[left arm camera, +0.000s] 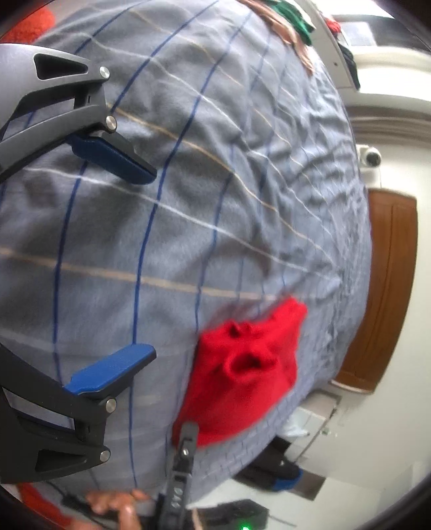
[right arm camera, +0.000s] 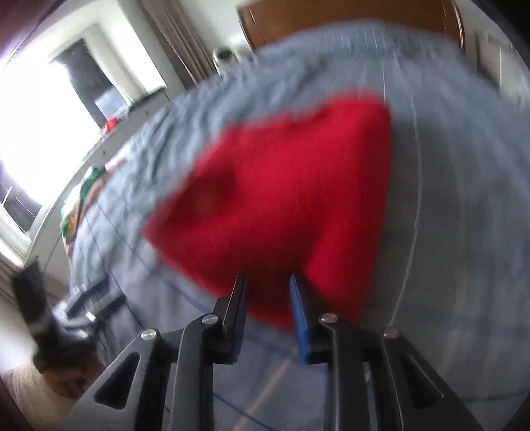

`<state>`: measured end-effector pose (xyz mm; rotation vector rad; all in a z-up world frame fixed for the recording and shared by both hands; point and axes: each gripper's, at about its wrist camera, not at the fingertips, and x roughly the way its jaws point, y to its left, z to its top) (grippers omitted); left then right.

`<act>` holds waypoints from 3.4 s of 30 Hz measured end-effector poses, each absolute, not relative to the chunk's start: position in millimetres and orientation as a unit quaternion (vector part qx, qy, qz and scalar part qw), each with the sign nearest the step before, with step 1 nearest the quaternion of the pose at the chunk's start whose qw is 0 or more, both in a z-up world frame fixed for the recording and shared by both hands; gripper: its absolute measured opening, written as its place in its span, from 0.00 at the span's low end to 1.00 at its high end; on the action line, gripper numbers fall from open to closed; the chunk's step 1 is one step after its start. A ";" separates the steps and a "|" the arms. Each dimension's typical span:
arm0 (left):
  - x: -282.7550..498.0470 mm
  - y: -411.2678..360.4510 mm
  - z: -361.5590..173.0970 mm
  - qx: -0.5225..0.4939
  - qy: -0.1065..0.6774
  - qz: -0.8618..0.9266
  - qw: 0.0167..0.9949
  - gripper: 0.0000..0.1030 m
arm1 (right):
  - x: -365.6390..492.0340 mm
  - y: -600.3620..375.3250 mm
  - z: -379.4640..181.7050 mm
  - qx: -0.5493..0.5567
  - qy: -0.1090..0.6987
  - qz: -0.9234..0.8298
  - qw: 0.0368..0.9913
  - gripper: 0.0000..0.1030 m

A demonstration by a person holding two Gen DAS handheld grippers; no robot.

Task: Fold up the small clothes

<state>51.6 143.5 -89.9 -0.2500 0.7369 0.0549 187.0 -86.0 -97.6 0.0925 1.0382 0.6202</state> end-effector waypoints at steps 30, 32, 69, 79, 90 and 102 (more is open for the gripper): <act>242.2 103.7 -59.6 -0.152 0.458 -0.104 0.870 0.19 | 283.8 -40.0 -67.8 -0.026 0.417 0.188 0.889 0.25; 238.8 105.3 -29.6 -0.148 0.427 -0.109 0.886 0.19 | 277.7 -34.0 -43.1 -0.036 0.380 0.195 0.903 0.25; 17.4 50.6 -1.9 0.005 0.417 0.088 0.905 0.99 | 59.5 -147.6 -15.8 -0.029 0.447 0.146 0.882 1.00; 0.9 45.6 9.4 0.005 0.420 0.071 0.905 1.00 | 39.1 -125.1 1.3 -0.050 0.454 0.163 0.874 0.99; -7.1 48.8 19.1 0.039 0.415 0.062 0.907 1.00 | 29.5 -113.9 12.7 -0.079 0.445 0.194 0.871 0.99; -22.5 40.5 38.4 0.024 0.413 0.050 0.909 1.00 | 4.8 -133.9 30.4 -0.051 0.446 0.191 0.873 0.99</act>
